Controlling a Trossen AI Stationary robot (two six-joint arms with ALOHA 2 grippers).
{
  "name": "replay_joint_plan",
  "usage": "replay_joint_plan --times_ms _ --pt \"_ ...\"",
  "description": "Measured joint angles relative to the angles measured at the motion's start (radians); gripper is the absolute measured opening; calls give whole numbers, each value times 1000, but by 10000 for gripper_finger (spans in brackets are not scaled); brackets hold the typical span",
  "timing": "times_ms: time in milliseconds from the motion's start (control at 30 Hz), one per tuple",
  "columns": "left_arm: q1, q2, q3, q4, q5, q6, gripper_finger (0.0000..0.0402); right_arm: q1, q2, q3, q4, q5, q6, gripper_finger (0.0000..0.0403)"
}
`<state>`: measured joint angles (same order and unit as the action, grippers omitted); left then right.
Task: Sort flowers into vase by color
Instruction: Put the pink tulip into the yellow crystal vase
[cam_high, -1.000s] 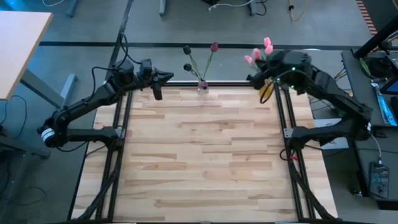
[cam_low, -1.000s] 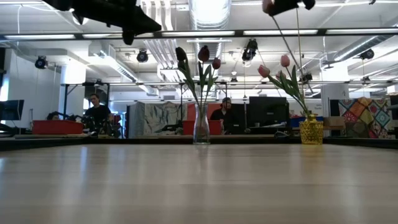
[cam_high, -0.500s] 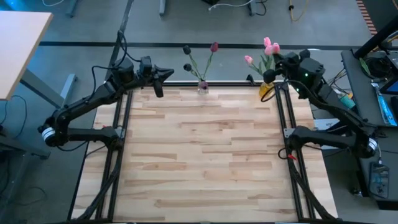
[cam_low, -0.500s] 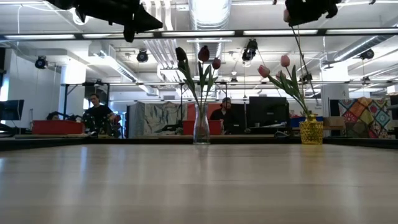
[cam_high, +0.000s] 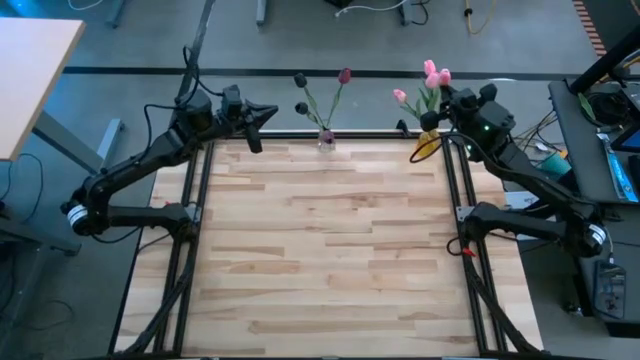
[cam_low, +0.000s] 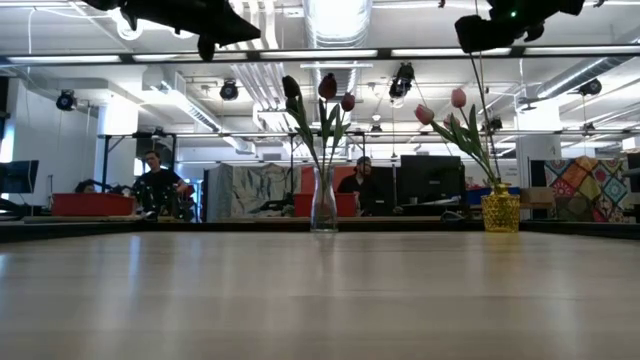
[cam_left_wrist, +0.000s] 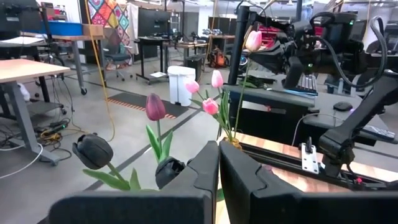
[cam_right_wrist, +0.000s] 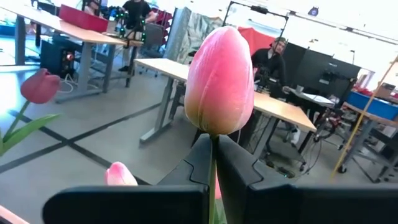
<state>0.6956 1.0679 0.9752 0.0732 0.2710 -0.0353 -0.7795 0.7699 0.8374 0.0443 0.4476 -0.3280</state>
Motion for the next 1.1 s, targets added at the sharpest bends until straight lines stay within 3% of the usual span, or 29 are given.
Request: replay_joint_plan --times_ms 600,1100 --pt "0 0 0 -1 0 0 0 0 25 -57 97 53 3 9" --pt "0 -1 0 -2 0 0 0 0 38 -59 31 82 49 9"
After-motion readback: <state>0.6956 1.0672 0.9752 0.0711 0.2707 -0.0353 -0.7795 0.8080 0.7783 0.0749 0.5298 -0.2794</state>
